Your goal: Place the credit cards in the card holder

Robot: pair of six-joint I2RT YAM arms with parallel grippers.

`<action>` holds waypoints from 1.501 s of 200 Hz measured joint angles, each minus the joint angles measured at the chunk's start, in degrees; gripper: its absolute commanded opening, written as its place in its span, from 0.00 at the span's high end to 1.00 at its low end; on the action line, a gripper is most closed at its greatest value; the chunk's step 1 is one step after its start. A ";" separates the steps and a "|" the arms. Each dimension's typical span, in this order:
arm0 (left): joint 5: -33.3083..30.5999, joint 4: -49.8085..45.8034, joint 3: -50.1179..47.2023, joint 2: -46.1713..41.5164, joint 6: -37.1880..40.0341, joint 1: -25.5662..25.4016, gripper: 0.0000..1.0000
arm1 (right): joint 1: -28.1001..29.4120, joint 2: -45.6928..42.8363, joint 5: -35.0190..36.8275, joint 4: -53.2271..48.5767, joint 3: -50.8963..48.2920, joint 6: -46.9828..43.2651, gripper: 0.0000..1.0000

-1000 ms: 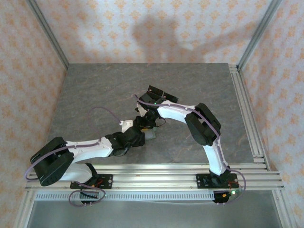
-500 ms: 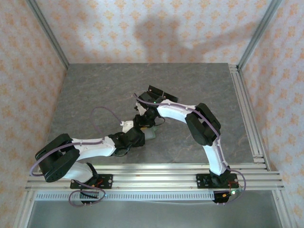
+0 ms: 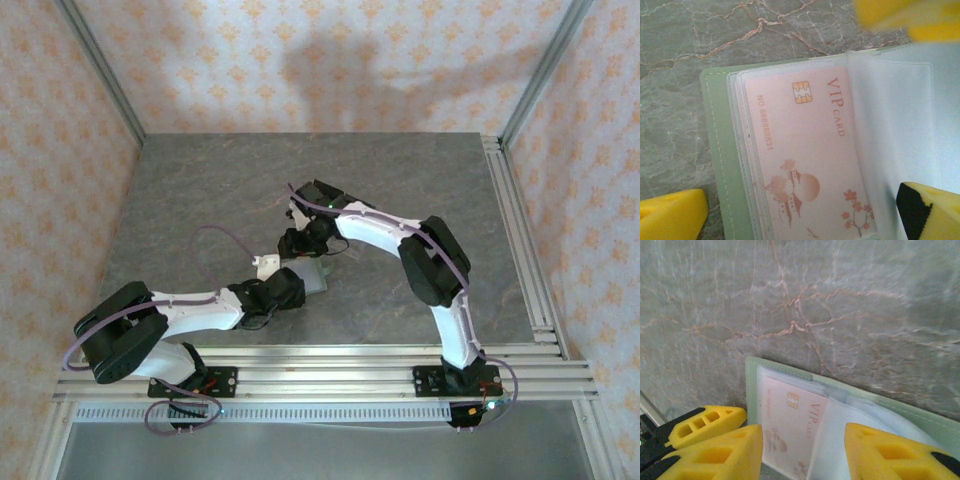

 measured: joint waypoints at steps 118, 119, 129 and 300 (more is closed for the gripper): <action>-0.42 1.14 -0.74 -0.33 -0.20 -0.02 0.00 | -1.77 -6.56 0.57 5.75 -13.62 4.17 0.53; -0.42 1.14 -0.76 -0.35 -0.20 -0.02 0.00 | -1.77 -6.56 0.55 5.75 -13.66 4.17 0.53; -0.39 1.16 -0.83 -0.42 -0.20 -0.02 0.00 | -1.77 -6.56 0.33 6.05 -13.92 4.39 0.53; -2.62 -11.41 -1.05 -14.75 -4.72 6.64 0.00 | -1.79 -6.12 -1.22 9.16 -14.93 5.97 0.53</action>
